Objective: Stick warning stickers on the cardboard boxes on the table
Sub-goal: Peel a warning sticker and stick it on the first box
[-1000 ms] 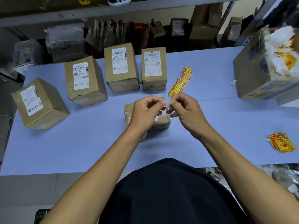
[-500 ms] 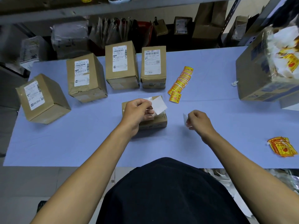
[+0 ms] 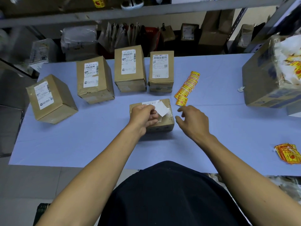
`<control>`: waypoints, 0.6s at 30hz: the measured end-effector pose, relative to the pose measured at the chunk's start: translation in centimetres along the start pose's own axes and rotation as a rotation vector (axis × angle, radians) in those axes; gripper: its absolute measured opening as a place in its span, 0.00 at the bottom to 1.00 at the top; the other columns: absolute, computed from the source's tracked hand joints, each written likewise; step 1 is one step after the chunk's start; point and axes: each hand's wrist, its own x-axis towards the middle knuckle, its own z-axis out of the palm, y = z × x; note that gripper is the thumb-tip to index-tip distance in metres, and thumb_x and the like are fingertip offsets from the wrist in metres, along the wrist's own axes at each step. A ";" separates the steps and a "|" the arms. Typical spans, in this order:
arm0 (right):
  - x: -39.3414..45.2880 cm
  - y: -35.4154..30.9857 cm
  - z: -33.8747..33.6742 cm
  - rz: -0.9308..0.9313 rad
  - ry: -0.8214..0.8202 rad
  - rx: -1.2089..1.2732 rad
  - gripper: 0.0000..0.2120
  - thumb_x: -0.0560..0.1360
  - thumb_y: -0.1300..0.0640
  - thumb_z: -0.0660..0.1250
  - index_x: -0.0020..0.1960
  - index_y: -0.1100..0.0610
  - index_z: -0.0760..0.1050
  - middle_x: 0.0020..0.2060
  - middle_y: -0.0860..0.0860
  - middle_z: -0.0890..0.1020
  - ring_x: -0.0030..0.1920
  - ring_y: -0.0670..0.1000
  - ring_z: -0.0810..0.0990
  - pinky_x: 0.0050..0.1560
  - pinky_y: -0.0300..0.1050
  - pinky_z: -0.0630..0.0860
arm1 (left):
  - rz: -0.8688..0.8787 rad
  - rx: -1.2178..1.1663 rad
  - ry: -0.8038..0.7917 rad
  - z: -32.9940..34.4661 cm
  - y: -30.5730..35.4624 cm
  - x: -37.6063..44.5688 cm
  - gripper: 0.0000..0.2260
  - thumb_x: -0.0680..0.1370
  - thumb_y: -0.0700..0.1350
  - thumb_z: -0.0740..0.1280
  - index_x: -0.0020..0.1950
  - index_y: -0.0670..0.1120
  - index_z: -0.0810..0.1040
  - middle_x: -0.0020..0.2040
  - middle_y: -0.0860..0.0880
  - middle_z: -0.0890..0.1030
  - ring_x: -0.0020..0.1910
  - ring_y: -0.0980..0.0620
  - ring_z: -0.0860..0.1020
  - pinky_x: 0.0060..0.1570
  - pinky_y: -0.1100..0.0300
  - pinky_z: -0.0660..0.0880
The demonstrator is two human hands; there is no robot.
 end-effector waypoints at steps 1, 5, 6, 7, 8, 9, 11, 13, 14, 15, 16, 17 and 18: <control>-0.2 -0.6 -0.2 -0.102 0.033 0.039 0.14 0.77 0.50 0.67 0.61 0.51 0.78 0.52 0.50 0.82 0.51 0.54 0.80 0.43 0.48 0.77 | -0.030 -0.037 -0.006 0.0 0.1 0.0 0.05 0.78 0.39 0.65 0.43 0.43 0.78 0.32 0.49 0.78 0.28 0.54 0.79 0.33 0.60 0.81; -0.7 -2.6 -0.4 -0.416 0.094 -0.019 0.09 0.76 0.56 0.69 0.55 0.56 0.80 0.49 0.54 0.80 0.50 0.59 0.77 0.35 0.51 0.76 | -0.224 -0.250 -0.073 0.0 0.3 -0.4 0.06 0.78 0.38 0.63 0.41 0.43 0.75 0.27 0.48 0.77 0.26 0.52 0.79 0.28 0.61 0.79; -0.7 -2.9 -0.4 -0.444 0.117 -0.047 0.06 0.76 0.57 0.69 0.51 0.57 0.80 0.47 0.55 0.80 0.48 0.59 0.77 0.35 0.51 0.75 | -0.264 -0.286 -0.093 -0.1 0.3 -0.5 0.07 0.78 0.39 0.63 0.40 0.43 0.74 0.27 0.48 0.76 0.25 0.51 0.79 0.27 0.61 0.79; -0.7 -3.2 -0.3 -0.457 0.143 -0.054 0.04 0.76 0.58 0.69 0.49 0.58 0.80 0.45 0.55 0.81 0.47 0.60 0.77 0.34 0.51 0.75 | -0.291 -0.315 -0.111 -0.2 0.2 -0.6 0.07 0.78 0.39 0.63 0.39 0.42 0.74 0.27 0.47 0.76 0.25 0.51 0.78 0.26 0.60 0.79; -0.7 -3.3 -0.2 -0.451 0.164 -0.034 0.04 0.76 0.58 0.69 0.47 0.58 0.81 0.44 0.55 0.81 0.46 0.59 0.77 0.34 0.51 0.75 | -0.308 -0.349 -0.126 -0.3 0.1 -0.6 0.07 0.78 0.39 0.63 0.39 0.42 0.74 0.28 0.47 0.77 0.26 0.50 0.78 0.26 0.60 0.79; -0.7 -3.5 0.0 -0.412 0.172 0.021 0.04 0.76 0.58 0.69 0.47 0.58 0.81 0.43 0.53 0.81 0.45 0.57 0.77 0.34 0.50 0.74 | -0.317 -0.402 -0.143 -0.5 0.1 -0.7 0.07 0.78 0.39 0.64 0.40 0.41 0.74 0.29 0.46 0.77 0.28 0.50 0.79 0.27 0.60 0.79; -0.5 -3.8 0.3 -0.190 0.149 0.301 0.04 0.76 0.58 0.69 0.46 0.56 0.81 0.41 0.49 0.82 0.43 0.51 0.78 0.38 0.46 0.74 | -0.298 -0.539 -0.186 -1.0 0.1 -0.7 0.05 0.77 0.40 0.65 0.44 0.40 0.77 0.36 0.44 0.79 0.33 0.49 0.80 0.31 0.58 0.81; 0.1 -4.1 -0.1 0.212 0.038 0.833 0.03 0.76 0.59 0.70 0.46 0.58 0.81 0.39 0.50 0.82 0.40 0.49 0.79 0.39 0.42 0.76 | -0.243 -0.586 -0.226 -1.5 0.2 -0.5 0.07 0.77 0.44 0.65 0.47 0.42 0.80 0.40 0.46 0.81 0.37 0.48 0.81 0.36 0.57 0.81; 0.3 -4.1 -0.5 0.412 -0.039 1.114 0.02 0.76 0.60 0.70 0.47 0.58 0.80 0.38 0.52 0.82 0.38 0.49 0.80 0.38 0.40 0.77 | -0.207 -0.526 -0.218 -1.6 0.1 -0.3 0.07 0.78 0.46 0.66 0.48 0.43 0.80 0.40 0.47 0.81 0.38 0.49 0.80 0.39 0.57 0.80; 0.4 -3.9 -0.9 0.565 -0.128 1.352 0.02 0.77 0.61 0.70 0.48 0.58 0.79 0.38 0.52 0.83 0.37 0.49 0.81 0.37 0.39 0.79 | -0.159 -0.407 -0.189 -1.6 -0.2 -0.1 0.06 0.78 0.46 0.66 0.48 0.45 0.80 0.41 0.48 0.81 0.39 0.50 0.80 0.40 0.56 0.79; 0.4 -3.7 -1.1 0.665 -0.207 1.526 0.03 0.77 0.61 0.70 0.49 0.57 0.77 0.38 0.52 0.83 0.35 0.48 0.81 0.36 0.39 0.80 | -0.104 -0.259 -0.153 -1.5 -0.5 0.0 0.05 0.78 0.46 0.67 0.47 0.46 0.80 0.41 0.48 0.80 0.38 0.51 0.79 0.41 0.56 0.79; 0.4 -3.4 -1.2 0.723 -0.266 1.631 0.04 0.77 0.61 0.70 0.49 0.56 0.76 0.37 0.52 0.83 0.34 0.48 0.82 0.36 0.40 0.81 | -0.054 -0.132 -0.136 -1.4 -0.9 0.1 0.04 0.78 0.46 0.68 0.47 0.46 0.80 0.41 0.49 0.80 0.37 0.52 0.78 0.40 0.56 0.78; 0.3 -3.3 -1.2 0.742 -0.309 1.678 0.04 0.77 0.61 0.70 0.49 0.56 0.75 0.36 0.52 0.83 0.33 0.47 0.82 0.36 0.40 0.81 | -0.018 -0.055 -0.150 -1.2 -1.2 0.0 0.03 0.78 0.46 0.69 0.47 0.47 0.80 0.41 0.49 0.80 0.35 0.53 0.78 0.40 0.57 0.78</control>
